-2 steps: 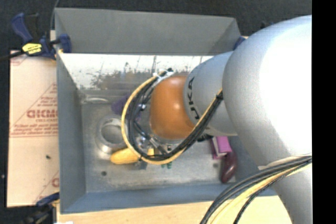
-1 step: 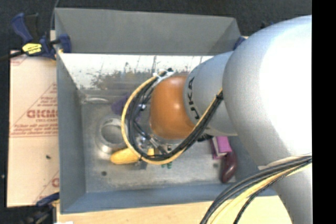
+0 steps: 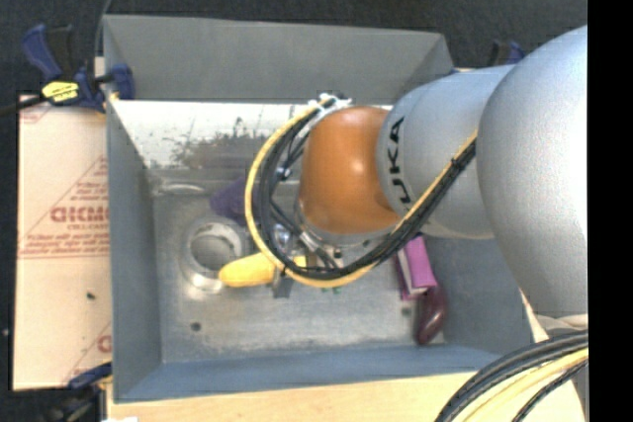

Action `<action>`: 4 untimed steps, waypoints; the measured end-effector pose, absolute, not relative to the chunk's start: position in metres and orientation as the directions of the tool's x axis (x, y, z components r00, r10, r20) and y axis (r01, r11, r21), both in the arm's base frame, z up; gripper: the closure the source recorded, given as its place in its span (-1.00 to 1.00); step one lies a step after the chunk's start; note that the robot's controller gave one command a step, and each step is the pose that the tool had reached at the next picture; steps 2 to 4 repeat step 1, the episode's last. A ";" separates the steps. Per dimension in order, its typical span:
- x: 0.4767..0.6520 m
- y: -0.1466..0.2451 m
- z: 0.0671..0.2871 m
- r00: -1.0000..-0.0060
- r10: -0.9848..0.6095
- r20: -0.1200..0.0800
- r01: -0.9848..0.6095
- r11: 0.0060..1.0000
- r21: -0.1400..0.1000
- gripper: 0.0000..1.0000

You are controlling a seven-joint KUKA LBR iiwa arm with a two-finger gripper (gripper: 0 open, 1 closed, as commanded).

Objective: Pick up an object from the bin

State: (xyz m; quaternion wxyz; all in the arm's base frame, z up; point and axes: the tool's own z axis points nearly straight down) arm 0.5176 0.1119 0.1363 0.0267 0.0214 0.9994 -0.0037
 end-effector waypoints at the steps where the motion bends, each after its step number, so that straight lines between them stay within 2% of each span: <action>1: 0.520 0.103 0.159 -0.999 0.011 -0.044 0.012 1.000 -0.012 1.00; 4: 0.520 0.103 0.159 -0.999 0.011 -0.044 0.012 1.000 -0.012 1.00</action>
Offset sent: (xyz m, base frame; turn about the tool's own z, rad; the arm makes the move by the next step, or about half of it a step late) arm -0.0205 0.0041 0.1259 -0.0410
